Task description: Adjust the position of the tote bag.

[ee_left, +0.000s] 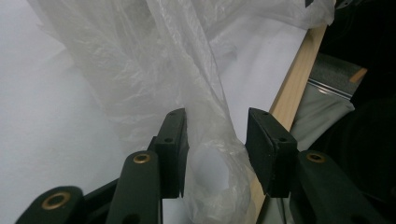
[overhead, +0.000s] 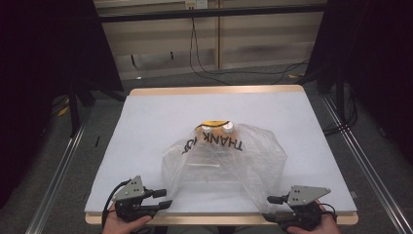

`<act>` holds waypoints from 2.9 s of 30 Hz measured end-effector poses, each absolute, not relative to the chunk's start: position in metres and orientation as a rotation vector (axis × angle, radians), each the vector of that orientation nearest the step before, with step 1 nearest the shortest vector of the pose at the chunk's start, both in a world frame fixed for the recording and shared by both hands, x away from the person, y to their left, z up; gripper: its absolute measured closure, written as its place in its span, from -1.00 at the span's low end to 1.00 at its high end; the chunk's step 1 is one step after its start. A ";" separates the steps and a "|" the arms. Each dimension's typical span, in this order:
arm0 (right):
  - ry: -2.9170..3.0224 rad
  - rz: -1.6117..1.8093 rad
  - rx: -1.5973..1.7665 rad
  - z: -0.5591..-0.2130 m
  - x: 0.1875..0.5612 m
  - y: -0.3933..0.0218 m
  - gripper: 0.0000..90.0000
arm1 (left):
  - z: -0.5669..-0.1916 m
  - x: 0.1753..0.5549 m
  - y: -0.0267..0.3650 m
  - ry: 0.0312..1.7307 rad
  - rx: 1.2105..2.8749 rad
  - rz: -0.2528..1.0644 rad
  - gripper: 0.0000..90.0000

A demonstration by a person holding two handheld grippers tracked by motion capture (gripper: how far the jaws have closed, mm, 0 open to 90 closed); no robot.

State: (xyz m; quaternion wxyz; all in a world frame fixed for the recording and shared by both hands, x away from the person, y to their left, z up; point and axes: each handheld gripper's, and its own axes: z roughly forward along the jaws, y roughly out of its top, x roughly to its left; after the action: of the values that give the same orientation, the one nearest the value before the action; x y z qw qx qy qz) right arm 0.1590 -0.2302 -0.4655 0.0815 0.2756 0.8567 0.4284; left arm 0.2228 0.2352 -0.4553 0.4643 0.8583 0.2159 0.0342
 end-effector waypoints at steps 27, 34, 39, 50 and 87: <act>2.538 1.319 0.842 -0.462 0.165 -0.231 0.95 | -0.462 0.226 0.224 0.498 2.233 -0.001 0.92; 2.480 1.370 0.847 -0.457 0.162 -0.236 0.97 | -0.459 0.226 0.228 0.488 2.189 0.002 0.95; 2.447 1.404 0.848 -0.455 0.161 -0.239 0.97 | -0.455 0.226 0.232 0.494 2.134 0.003 0.96; 2.359 1.483 0.810 -0.447 0.159 -0.242 0.97 | -0.450 0.224 0.236 0.481 2.065 0.015 0.95; 2.216 1.613 0.778 -0.399 0.179 -0.238 0.98 | -0.409 0.233 0.241 0.468 1.887 0.129 0.97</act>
State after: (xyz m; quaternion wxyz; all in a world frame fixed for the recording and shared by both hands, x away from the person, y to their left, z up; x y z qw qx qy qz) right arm 0.1792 -0.2383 -0.3994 0.1458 0.2701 0.7695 0.5600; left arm 0.2331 0.2414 -0.4091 0.5619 0.8011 0.1987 0.0547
